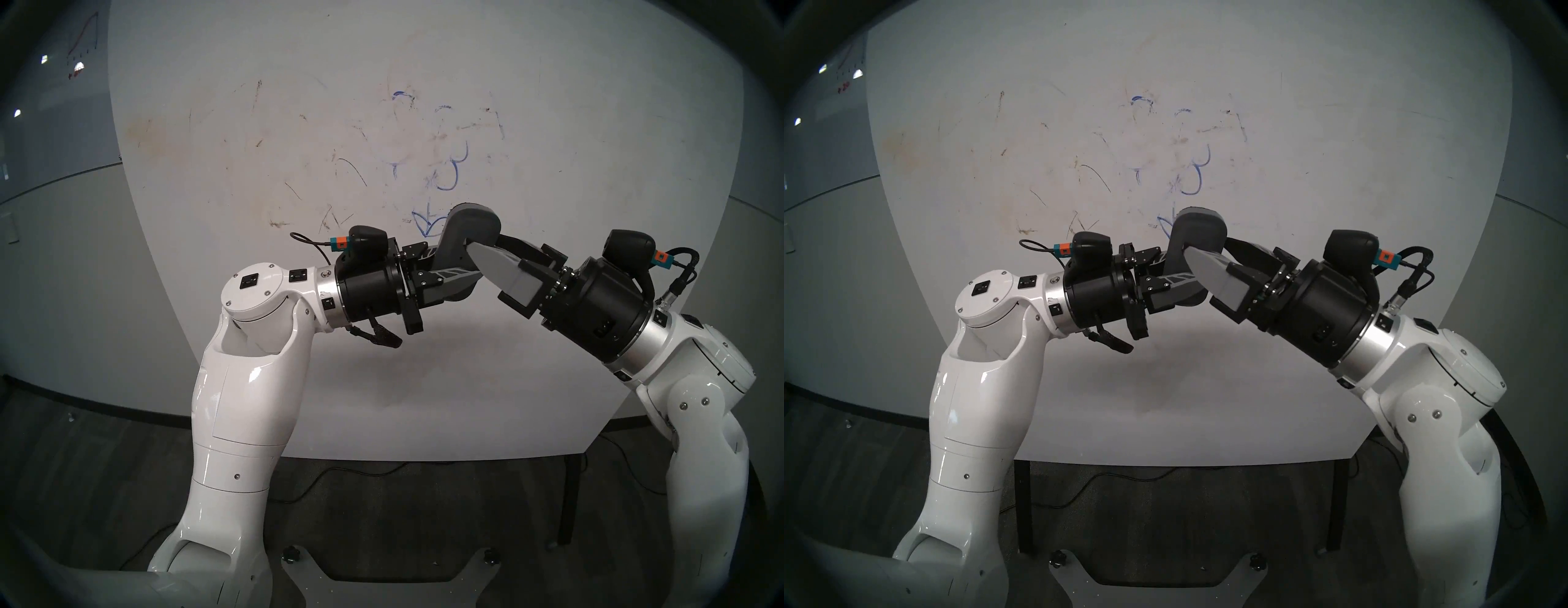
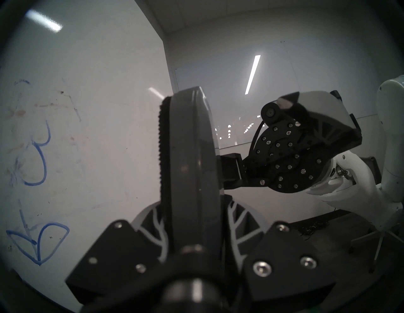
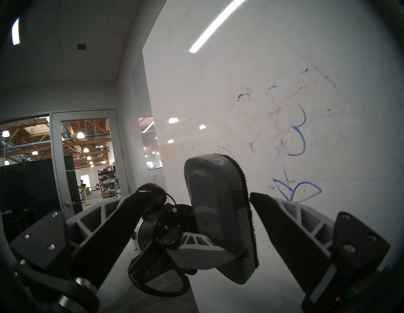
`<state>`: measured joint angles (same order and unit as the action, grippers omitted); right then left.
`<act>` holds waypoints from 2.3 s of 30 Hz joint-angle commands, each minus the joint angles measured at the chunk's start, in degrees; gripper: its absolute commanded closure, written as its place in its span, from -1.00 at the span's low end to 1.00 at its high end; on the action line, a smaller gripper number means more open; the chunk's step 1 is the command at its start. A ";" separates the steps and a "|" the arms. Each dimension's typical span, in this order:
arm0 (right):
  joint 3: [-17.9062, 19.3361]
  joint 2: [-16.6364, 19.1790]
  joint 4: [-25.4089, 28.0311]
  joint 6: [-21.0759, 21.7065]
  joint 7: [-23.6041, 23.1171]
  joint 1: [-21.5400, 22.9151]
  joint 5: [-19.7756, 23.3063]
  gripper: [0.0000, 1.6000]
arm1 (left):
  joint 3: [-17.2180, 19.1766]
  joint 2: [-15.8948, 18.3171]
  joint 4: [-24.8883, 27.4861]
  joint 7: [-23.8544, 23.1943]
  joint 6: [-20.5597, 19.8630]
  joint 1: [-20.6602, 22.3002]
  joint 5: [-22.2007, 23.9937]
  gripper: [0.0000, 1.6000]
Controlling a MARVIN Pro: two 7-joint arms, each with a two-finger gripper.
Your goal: Erase all marks on the whiteboard with the eraser
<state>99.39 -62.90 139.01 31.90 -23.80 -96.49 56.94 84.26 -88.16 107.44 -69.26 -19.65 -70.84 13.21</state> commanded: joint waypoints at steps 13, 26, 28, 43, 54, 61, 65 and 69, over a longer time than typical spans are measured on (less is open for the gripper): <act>-2.49 0.12 -0.89 -0.93 0.02 5.30 -0.05 -0.06 | -1.00 -0.88 0.82 0.32 -0.27 -0.43 -0.09 1.00; -2.62 -0.06 -0.35 -1.22 -0.03 4.29 -0.27 1.00 | -0.17 -0.97 0.07 0.74 -0.35 0.14 0.17 1.00; -2.48 -0.05 -0.27 -1.31 -0.08 4.18 -0.35 1.00 | -0.20 -1.07 0.01 0.78 -0.34 0.24 0.18 1.00; -0.82 -0.35 -0.12 -1.75 -0.75 3.10 -0.17 1.00 | 2.07 -3.64 -2.16 3.50 -4.42 2.03 1.37 0.93; 0.16 -0.54 -0.08 -2.09 -1.05 2.59 -0.03 1.00 | 2.29 -4.01 -3.35 3.11 -4.84 3.24 1.28 -1.00; 0.41 -0.78 -0.09 -2.16 -0.61 2.59 -0.16 1.00 | 2.15 -4.09 -2.66 3.58 -3.34 2.87 0.37 -1.00; 0.31 -1.55 0.24 -2.44 1.18 2.78 -0.83 1.00 | 1.59 -3.90 -0.04 3.82 0.36 1.30 -1.35 -1.00; 0.41 -2.06 0.50 -2.82 2.60 3.30 -1.35 1.00 | 0.55 -3.30 3.82 4.85 4.94 -0.63 -5.24 -1.00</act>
<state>100.07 -63.96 137.56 29.69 -22.99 -94.13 56.16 85.70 -91.43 105.80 -66.72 -20.67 -69.58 11.77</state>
